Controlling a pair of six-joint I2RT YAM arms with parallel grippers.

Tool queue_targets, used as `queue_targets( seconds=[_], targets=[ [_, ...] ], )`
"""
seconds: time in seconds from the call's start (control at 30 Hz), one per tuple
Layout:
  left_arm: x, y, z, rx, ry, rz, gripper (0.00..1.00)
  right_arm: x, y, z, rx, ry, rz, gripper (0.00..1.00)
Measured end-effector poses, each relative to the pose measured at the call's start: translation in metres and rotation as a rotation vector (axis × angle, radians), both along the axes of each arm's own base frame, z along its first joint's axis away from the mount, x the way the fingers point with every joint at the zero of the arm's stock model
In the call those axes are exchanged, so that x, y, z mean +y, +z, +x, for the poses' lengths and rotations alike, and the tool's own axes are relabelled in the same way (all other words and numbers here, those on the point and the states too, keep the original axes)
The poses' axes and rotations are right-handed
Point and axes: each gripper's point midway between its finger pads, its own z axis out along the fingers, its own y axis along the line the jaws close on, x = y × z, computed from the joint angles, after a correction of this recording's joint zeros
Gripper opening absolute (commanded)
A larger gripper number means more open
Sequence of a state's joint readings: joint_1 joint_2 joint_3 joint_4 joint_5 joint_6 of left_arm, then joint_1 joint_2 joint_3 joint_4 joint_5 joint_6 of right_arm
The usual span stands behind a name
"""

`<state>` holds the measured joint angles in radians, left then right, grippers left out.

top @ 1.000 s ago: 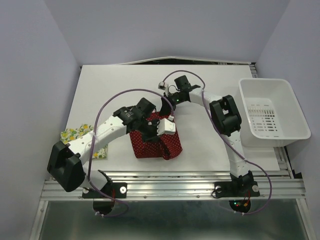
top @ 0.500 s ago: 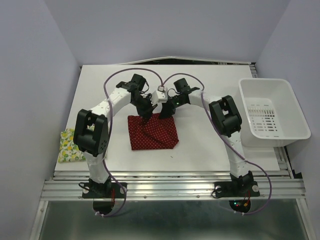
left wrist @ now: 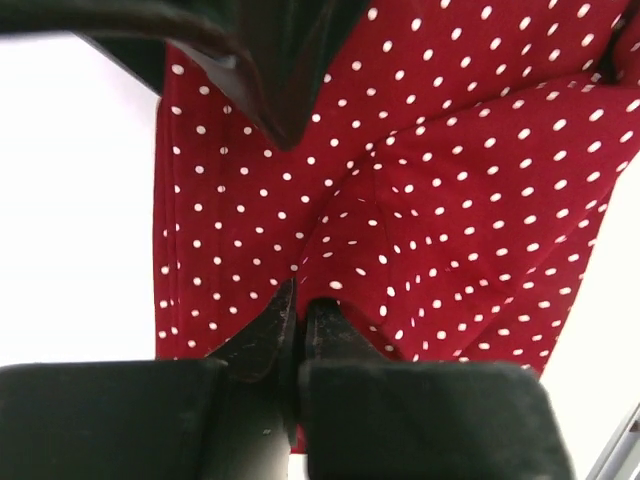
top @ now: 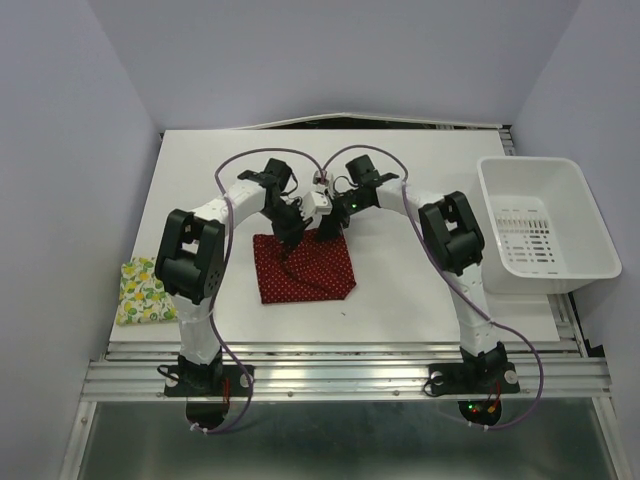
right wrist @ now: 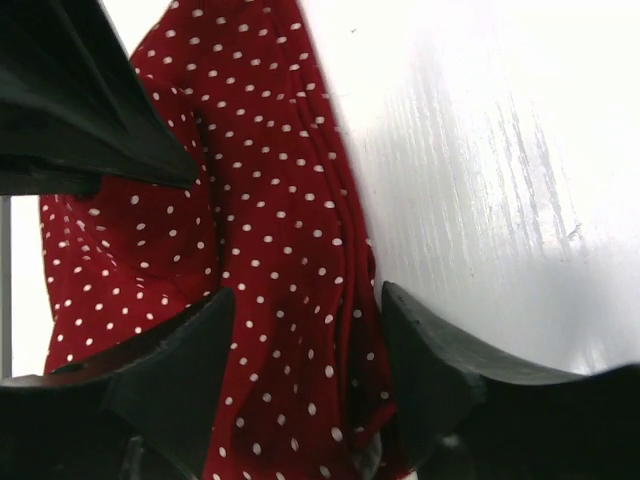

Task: Fold and stack the skirts
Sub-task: Fold the skirt

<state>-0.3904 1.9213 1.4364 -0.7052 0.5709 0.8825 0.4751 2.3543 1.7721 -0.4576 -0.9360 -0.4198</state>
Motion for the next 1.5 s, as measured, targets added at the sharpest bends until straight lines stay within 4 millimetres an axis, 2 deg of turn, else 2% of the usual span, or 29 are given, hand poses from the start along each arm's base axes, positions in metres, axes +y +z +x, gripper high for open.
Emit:
queue_targets(
  seconds=[0.2, 0.33, 0.43, 0.53, 0.6, 0.7, 0.83, 0.87, 0.9, 0.97, 1.0, 1.07, 1.17, 1.23, 1.3, 1.4, 1.5],
  targets=[
    [0.01, -0.005, 0.006, 0.042, 0.113, -0.013, 0.25, -0.003, 0.008, 0.01, 0.0, -0.083, -0.06, 0.75],
    [0.022, -0.01, 0.017, 0.1, 0.227, -0.037, 0.32, -0.021, 0.021, 0.025, -0.004, -0.197, -0.123, 0.76],
    [0.028, -0.017, 0.021, 0.156, 0.296, -0.054, 0.39, -0.04, 0.041, 0.031, -0.029, -0.274, -0.148, 0.75],
    [0.028, -0.023, 0.021, 0.204, 0.339, -0.07, 0.46, -0.058, 0.066, 0.025, -0.057, -0.325, -0.148, 0.66],
    [0.028, -0.026, 0.019, 0.235, 0.358, -0.08, 0.46, -0.065, 0.087, 0.013, -0.085, -0.334, -0.136, 0.61],
    [0.028, -0.026, 0.02, 0.269, 0.389, -0.098, 0.48, -0.067, 0.104, -0.016, -0.137, -0.313, -0.134, 0.53],
    [0.034, -0.013, 0.032, 0.281, 0.446, -0.138, 0.5, -0.06, 0.099, -0.052, -0.207, -0.252, -0.169, 0.52],
    [0.038, -0.007, 0.04, 0.276, 0.468, -0.156, 0.51, -0.054, 0.092, -0.072, -0.224, -0.211, -0.193, 0.53],
    [0.042, -0.003, 0.045, 0.274, 0.489, -0.168, 0.51, -0.05, 0.085, -0.083, -0.241, -0.184, -0.213, 0.53],
    [0.047, 0.006, 0.054, 0.273, 0.525, -0.194, 0.61, -0.04, 0.072, -0.102, -0.263, -0.135, -0.25, 0.56],
    [0.05, 0.01, 0.058, 0.278, 0.547, -0.207, 0.61, -0.034, 0.064, -0.112, -0.286, -0.106, -0.272, 0.6],
    [0.056, 0.012, 0.061, 0.289, 0.583, -0.217, 0.61, -0.024, 0.056, -0.13, -0.312, -0.057, -0.296, 0.61],
    [0.06, 0.014, 0.06, 0.326, 0.63, -0.23, 0.6, -0.011, 0.055, -0.14, -0.372, -0.022, -0.309, 0.62],
    [0.063, 0.014, 0.056, 0.353, 0.664, -0.246, 0.59, -0.002, 0.058, -0.139, -0.422, -0.02, -0.305, 0.62],
    [0.064, 0.015, 0.041, 0.388, 0.703, -0.257, 0.58, 0.003, 0.058, -0.136, -0.462, -0.027, -0.306, 0.61],
    [0.066, 0.025, 0.02, 0.416, 0.754, -0.274, 0.5, 0.008, 0.054, -0.126, -0.509, -0.046, -0.317, 0.58],
    [0.065, 0.038, 0.006, 0.426, 0.791, -0.305, 0.45, 0.011, 0.039, -0.12, -0.529, -0.051, -0.347, 0.56]
  ],
)
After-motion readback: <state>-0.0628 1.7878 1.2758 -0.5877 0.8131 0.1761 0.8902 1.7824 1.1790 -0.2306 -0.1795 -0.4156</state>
